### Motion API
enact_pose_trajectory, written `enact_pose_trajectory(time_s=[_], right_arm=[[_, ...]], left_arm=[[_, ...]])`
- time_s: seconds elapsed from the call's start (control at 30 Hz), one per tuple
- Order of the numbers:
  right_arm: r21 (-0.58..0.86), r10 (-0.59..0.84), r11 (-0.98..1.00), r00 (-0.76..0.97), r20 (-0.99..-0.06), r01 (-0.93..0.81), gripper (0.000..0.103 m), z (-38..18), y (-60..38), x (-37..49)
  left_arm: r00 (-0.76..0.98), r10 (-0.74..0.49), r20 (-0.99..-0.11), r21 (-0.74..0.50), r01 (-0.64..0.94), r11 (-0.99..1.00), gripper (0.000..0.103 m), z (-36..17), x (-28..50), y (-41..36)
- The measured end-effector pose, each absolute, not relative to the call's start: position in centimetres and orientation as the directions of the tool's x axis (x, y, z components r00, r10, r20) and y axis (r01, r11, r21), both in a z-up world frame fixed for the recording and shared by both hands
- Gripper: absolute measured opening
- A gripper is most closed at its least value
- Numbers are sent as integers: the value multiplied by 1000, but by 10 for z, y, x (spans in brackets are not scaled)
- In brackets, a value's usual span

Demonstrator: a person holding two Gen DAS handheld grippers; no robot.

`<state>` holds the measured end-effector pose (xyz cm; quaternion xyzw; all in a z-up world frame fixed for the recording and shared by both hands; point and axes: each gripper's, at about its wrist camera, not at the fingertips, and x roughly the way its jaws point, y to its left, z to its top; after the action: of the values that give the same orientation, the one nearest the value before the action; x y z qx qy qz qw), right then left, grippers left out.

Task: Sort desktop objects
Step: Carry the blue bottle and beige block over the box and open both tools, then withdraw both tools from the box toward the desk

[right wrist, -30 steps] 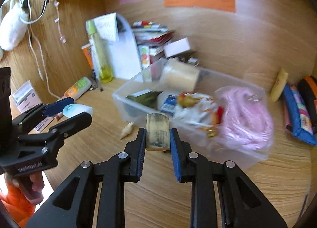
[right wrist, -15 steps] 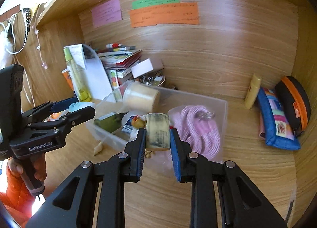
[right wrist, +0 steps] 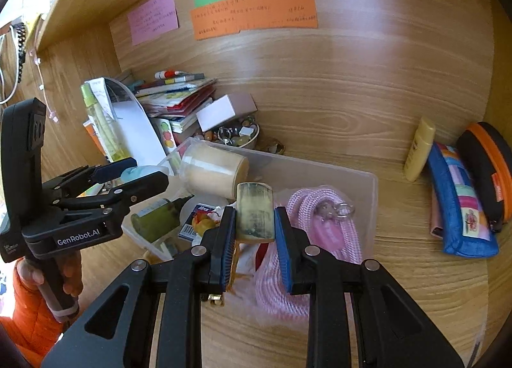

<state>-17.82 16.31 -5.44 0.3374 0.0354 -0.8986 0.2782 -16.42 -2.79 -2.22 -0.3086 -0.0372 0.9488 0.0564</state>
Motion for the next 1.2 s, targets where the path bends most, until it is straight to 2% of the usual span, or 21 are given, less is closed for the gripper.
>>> enact_pose_trajectory(time_s=[0.47, 0.63, 0.83, 1.1, 1.2], right_arm=[[68, -433, -854, -632, -642, 516, 22, -65, 152, -183], [52, -429, -851, -635, -642, 522, 26, -64, 150, -180], [53, -424, -858, -645, -635, 511, 33, -60, 153, -178], [27, -410, -872, -699, -586, 488, 61, -44, 159, -163], [17, -409, -872, -708, -576, 490, 62, -40, 159, -157]], left_arm=[[-794, 137, -592, -101, -96, -990, 73, -33, -170, -30], [-795, 139, -590, -100, -98, -990, 73, -33, -170, -29], [-796, 153, -586, -117, -103, -988, 73, -31, -168, -29], [-814, 144, -563, -116, -95, -989, 76, -18, -155, -29], [-822, 133, -554, -106, -89, -990, 82, -14, -149, -30]])
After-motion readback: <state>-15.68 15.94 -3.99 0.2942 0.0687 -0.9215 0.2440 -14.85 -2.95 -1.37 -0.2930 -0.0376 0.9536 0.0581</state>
